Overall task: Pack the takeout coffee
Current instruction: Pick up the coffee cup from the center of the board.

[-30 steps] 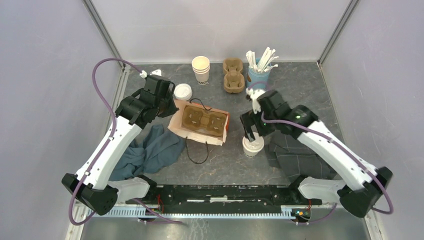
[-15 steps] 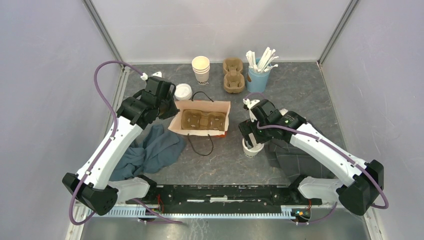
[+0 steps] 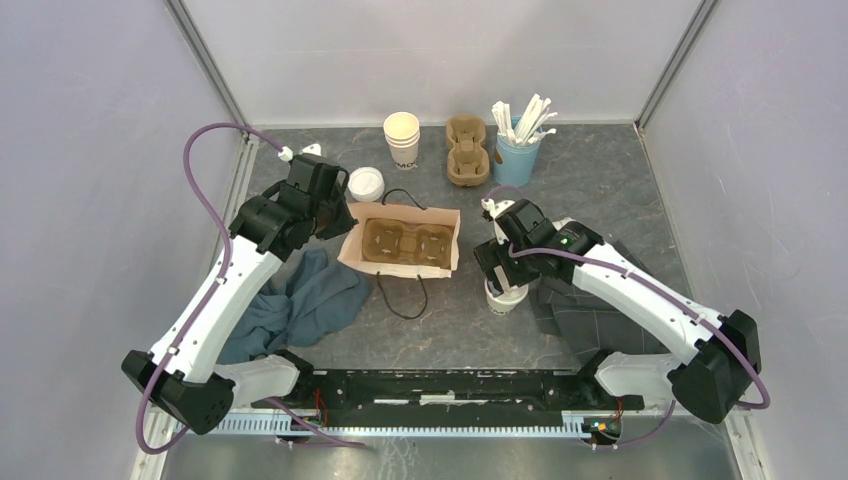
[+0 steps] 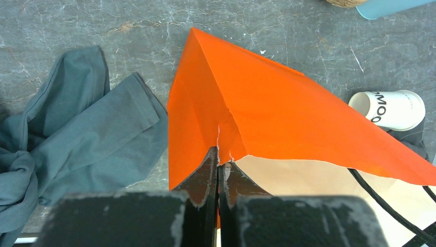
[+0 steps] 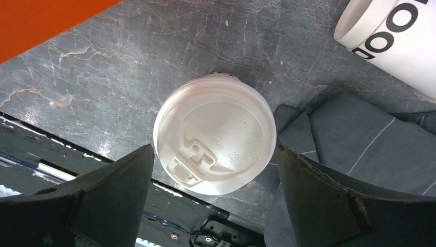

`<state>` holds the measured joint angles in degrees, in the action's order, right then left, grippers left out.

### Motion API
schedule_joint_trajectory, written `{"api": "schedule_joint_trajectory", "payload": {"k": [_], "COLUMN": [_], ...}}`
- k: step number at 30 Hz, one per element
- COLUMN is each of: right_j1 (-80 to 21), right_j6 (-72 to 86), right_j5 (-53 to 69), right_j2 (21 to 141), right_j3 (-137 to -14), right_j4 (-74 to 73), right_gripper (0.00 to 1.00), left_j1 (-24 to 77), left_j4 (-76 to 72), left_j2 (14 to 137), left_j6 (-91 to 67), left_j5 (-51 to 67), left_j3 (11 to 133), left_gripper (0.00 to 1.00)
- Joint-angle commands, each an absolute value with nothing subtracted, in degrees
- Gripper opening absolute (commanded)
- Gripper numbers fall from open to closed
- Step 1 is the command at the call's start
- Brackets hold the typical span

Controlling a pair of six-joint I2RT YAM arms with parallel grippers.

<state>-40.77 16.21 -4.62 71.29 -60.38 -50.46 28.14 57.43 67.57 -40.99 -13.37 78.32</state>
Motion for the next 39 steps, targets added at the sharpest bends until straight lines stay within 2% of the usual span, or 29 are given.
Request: {"api": "schedule_joint_trajectory", "payload": {"k": [1,14,17,20,27,30,34,39], "right_j1": [-41.11,-41.52,-41.64,-41.67,-41.65,-41.64,-41.66,-41.65], "right_j6": [15.66,14.9,14.5,13.95,4.72,-0.92,-6.75,-7.13], "right_j5": [-5.81,-5.75,-6.6,-8.24,-8.05,-7.11,0.41,19.08], "right_j2": [71.56,71.94,71.83,70.97,62.93,58.49,55.81,57.15], "right_j3": [-59.52,-57.74,-58.21,-59.42,-65.45,-69.84,-79.09,-87.94], "right_j4": [-48.8,-47.8,-48.28,-48.99,-48.6,-49.53,-51.58,-47.81], "right_gripper": [0.94,0.86,0.78,0.76,0.68,0.68,0.66,0.62], "left_j1": [28.13,28.13,28.14,28.14,28.17,28.15,28.15,28.15], "left_j4": [56.98,56.95,56.95,56.42,49.35,45.12,41.3,36.99], "left_j2": [66.27,66.75,66.86,66.71,63.86,61.72,59.12,54.84], "left_j6": [-43.57,-43.68,-43.68,-43.48,-41.52,-40.9,-39.53,-38.76], "left_j5": [-13.44,-12.81,-12.75,-12.82,-11.69,-12.11,-11.9,-11.08], "left_j3": [78.92,78.91,78.88,78.53,73.67,70.75,67.54,63.36], "left_gripper": [0.02,0.02,0.02,0.02,0.02,0.02,0.02,0.02]}}
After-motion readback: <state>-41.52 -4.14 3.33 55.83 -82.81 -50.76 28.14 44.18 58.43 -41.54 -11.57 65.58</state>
